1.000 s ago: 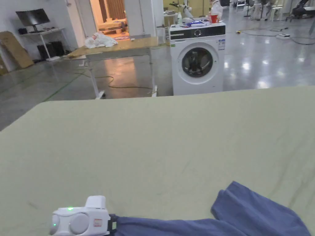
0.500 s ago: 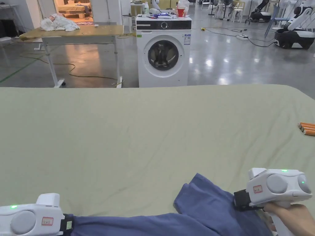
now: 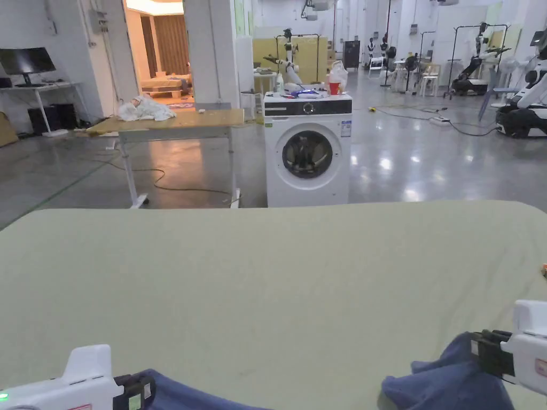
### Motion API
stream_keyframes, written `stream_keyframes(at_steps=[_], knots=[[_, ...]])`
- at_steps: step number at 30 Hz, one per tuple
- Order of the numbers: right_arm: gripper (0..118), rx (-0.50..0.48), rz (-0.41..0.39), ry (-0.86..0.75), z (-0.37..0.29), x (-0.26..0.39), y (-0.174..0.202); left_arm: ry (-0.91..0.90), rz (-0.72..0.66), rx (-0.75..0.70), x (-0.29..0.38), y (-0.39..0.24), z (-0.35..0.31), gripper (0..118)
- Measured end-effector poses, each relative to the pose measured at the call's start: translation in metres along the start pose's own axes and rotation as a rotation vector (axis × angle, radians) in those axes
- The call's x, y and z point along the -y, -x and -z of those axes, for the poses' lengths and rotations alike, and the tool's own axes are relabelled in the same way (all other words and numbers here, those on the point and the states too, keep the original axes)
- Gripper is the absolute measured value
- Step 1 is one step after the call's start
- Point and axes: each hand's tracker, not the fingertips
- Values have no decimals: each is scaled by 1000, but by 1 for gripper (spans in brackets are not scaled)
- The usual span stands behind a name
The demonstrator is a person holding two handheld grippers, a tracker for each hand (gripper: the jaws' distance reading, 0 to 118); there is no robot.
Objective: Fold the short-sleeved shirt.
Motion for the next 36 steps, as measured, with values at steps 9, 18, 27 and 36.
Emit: stream_keyframes(at_steps=[9,18,27,36], knots=[[0,11,-18,-328,-106,-108,24,-498,124,82,-94,-48,-174,0],[0,115,-85,-471,-96,-227,56,-631,93,-11,-190,-58,-177,0],[0,198,-128,-540,-54,-330,70,-654,51,-89,-278,-44,-117,0],[0,310,-237,-580,-10,-396,91,-644,22,-87,-338,-30,-49,0]])
